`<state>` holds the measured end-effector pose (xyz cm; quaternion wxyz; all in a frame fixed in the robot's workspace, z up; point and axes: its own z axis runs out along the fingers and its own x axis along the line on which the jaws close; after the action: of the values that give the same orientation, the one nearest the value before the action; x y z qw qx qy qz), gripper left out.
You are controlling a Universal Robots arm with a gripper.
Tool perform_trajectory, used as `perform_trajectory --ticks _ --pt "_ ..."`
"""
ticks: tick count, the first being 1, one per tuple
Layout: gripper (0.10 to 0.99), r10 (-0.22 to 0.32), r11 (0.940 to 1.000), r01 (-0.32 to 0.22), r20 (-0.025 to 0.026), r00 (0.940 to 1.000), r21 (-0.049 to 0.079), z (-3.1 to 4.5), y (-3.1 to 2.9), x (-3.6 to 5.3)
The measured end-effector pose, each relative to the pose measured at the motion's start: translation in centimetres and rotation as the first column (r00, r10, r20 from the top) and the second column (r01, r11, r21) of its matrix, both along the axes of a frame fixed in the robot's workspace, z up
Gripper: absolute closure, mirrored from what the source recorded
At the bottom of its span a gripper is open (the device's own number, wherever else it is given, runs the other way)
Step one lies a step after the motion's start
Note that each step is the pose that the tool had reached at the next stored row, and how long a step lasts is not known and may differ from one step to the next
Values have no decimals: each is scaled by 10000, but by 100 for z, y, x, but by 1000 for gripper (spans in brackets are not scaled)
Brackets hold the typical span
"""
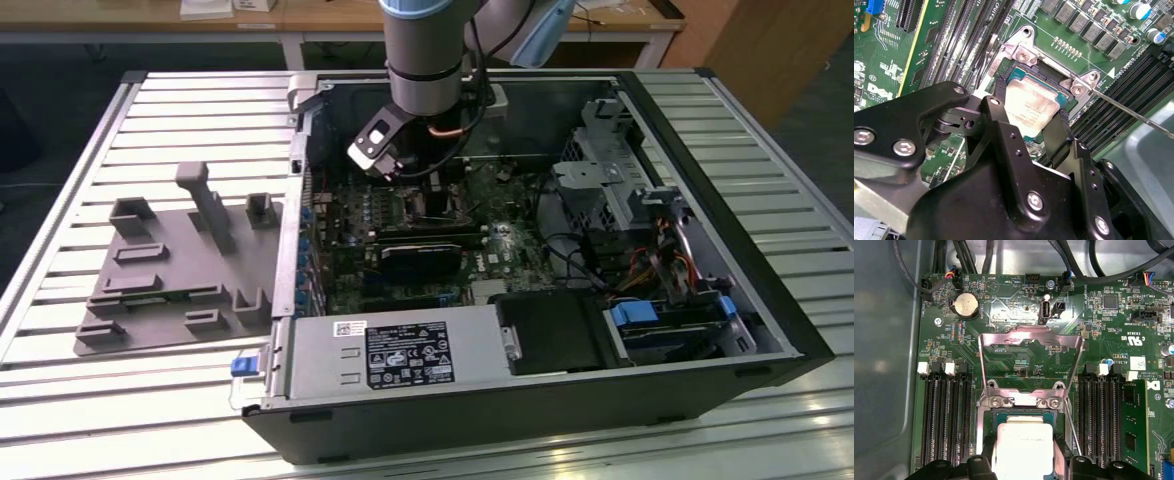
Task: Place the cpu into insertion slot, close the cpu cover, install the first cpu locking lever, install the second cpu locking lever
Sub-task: 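Place the cpu into insertion slot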
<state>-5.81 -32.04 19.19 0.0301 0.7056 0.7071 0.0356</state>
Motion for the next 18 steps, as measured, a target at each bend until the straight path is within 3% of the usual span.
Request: perform_trajectory --ticks 8,9,18 --pt "537 0 10000 0 3 10000 7 -2 1 1" --pt "475 0 10000 0 3 10000 6 -1 1 1" --pt "475 0 10000 0 0 10000 4 23 0 0"
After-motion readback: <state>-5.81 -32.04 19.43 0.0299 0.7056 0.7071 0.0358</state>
